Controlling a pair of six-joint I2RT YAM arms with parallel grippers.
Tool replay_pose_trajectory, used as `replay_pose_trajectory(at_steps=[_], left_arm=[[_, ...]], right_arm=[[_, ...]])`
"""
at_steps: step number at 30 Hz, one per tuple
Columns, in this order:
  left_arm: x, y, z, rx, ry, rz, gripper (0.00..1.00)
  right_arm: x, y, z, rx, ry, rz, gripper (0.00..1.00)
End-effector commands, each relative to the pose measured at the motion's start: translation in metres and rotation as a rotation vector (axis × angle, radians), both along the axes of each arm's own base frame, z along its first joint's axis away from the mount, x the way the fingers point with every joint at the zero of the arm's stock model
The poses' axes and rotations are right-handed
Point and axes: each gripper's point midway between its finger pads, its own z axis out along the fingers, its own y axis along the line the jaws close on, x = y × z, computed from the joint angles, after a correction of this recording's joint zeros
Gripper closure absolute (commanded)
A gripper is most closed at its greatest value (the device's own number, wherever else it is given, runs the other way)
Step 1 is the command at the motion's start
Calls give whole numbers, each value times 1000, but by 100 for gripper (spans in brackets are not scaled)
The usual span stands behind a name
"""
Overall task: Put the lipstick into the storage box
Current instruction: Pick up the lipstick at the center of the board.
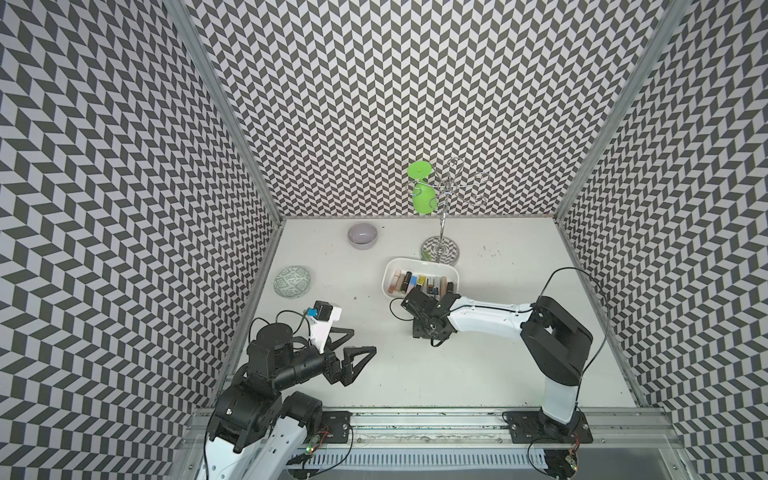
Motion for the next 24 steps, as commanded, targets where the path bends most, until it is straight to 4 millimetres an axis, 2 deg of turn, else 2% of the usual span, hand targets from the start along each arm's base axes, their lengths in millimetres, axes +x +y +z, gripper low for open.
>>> replay_pose_trajectory(at_steps=[1,3,7,10,14,20,24], left_arm=[[-5,-2,7,2,-29,-33,2],[-4,-2,5,13,-32,-40,2],[0,-4,5,29,-39,-49,2],[1,-5,5,18,-38,-55,2],[0,-8,2,11,-29,-72,3],[3,-11,-6,14,-16,-82,4],[7,-16,-10,-13,0,-97,4]], right_arm=[[13,1,-3,-12,-19,1,49],[14,0,-5,-15,-14,3,54],[11,-4,-10,-30,-1,8,70],[7,-7,-10,-33,6,11,77],[1,-8,0,-8,1,13,84],[-16,1,35,109,-34,52,85],[-28,4,73,246,-77,85,85]])
